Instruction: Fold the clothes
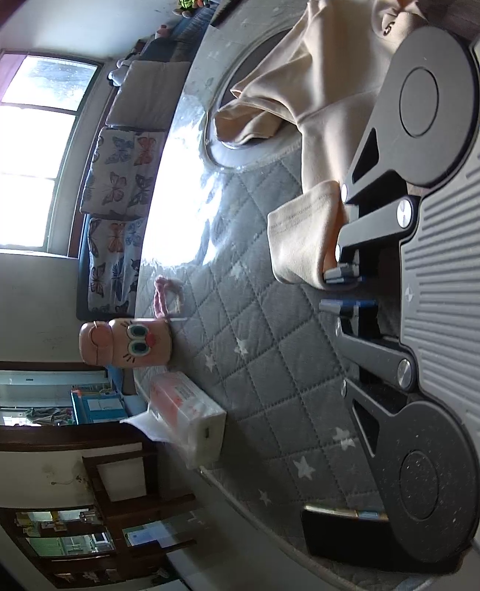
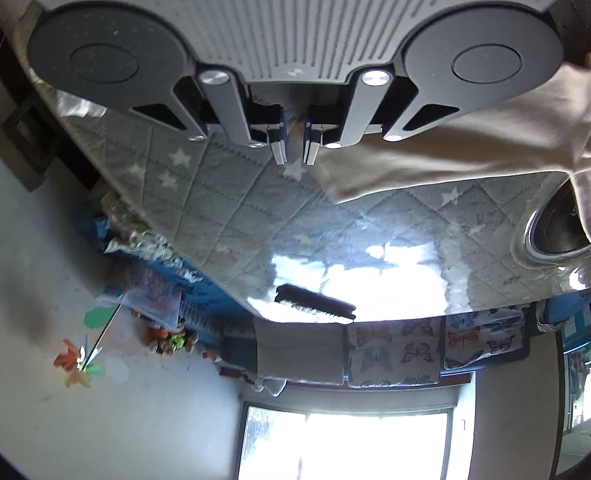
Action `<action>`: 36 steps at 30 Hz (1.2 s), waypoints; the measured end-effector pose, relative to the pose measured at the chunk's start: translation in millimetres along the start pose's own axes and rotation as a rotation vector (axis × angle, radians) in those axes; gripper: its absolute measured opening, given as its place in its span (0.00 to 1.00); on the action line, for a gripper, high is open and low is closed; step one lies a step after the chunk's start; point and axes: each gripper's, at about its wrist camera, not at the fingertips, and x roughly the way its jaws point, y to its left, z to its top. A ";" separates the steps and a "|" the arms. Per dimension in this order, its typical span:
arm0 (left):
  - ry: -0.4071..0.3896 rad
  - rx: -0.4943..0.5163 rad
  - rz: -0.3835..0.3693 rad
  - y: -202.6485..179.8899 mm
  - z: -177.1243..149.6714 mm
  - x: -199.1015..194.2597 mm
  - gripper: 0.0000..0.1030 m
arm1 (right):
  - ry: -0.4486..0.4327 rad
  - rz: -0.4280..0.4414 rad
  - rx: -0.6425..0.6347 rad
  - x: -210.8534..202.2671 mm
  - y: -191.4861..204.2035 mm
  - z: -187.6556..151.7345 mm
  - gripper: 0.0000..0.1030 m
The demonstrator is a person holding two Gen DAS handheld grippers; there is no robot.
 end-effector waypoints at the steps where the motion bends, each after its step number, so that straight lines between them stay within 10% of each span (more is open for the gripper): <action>1: 0.001 0.004 0.006 0.2 -0.8 -1.1 0.26 | -0.006 -0.002 -0.007 -2.5 0.0 2.2 0.08; 11: -0.041 0.058 0.031 -5.1 8.5 -16.7 0.51 | -0.018 0.231 -0.112 -14.4 43.7 37.1 0.10; 21: -0.037 0.001 0.095 18.1 21.7 -17.5 0.54 | 0.003 0.508 -0.272 5.9 155.1 67.0 0.11; 36: -0.068 0.133 -0.214 -95.3 74.4 41.2 0.53 | 0.094 0.739 -0.394 65.5 288.1 85.2 0.23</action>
